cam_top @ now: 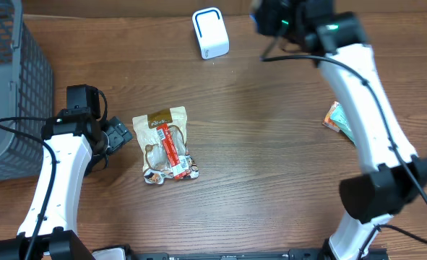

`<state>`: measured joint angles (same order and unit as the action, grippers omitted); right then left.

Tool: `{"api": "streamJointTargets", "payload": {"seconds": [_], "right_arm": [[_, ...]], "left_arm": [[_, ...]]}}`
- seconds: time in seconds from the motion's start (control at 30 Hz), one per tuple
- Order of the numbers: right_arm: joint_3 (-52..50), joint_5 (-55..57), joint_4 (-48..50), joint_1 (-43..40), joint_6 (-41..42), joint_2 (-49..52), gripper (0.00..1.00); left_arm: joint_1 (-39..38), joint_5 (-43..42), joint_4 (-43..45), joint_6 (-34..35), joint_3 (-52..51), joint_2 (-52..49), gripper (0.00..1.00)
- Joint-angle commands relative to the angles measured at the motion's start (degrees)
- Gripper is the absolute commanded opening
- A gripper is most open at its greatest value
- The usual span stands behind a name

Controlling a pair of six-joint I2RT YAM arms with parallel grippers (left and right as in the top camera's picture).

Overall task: Scan the item barcode
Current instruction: 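Carry the jar to the right side and set it down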

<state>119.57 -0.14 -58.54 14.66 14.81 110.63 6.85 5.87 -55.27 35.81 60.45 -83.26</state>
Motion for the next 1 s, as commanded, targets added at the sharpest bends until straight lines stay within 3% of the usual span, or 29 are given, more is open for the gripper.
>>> {"api": "streamJointTargets", "payload": {"seconds": [0.0, 0.1, 0.2, 0.53, 0.67, 0.73, 0.97], "right_arm": [[-0.33, 0.48, -10.97, -2.49, -0.07, 1.53, 0.15], [-0.74, 0.5, -21.18, -4.48, -0.07, 3.23, 0.18], [-3.61, 0.5, -25.46, -5.95, -0.07, 4.46, 0.19], [-22.95, 2.69, -12.79, -8.39, -0.07, 4.59, 0.23], [-28.63, 4.09, -7.52, -8.92, -0.11, 4.59, 0.34], [-30.16, 5.75, -5.97, -8.96, -0.11, 4.59, 0.51], [-31.1, 7.04, -5.16, -8.96, -0.33, 4.59, 0.58]], "left_arm": [[0.09, 0.7, 0.04, -0.72, 0.02, 0.11, 1.0], [0.09, 0.7, 0.04, -0.72, 0.02, 0.11, 1.0], [0.09, 0.7, 0.04, -0.72, 0.02, 0.11, 1.0], [0.09, 0.7, 0.04, -0.7, 0.02, 0.11, 1.0], [0.09, 0.7, 0.04, -0.72, 0.02, 0.11, 1.0], [0.09, 0.7, 0.04, -0.7, 0.02, 0.11, 1.0], [0.09, 0.7, 0.04, -0.72, 0.02, 0.11, 1.0]]}}
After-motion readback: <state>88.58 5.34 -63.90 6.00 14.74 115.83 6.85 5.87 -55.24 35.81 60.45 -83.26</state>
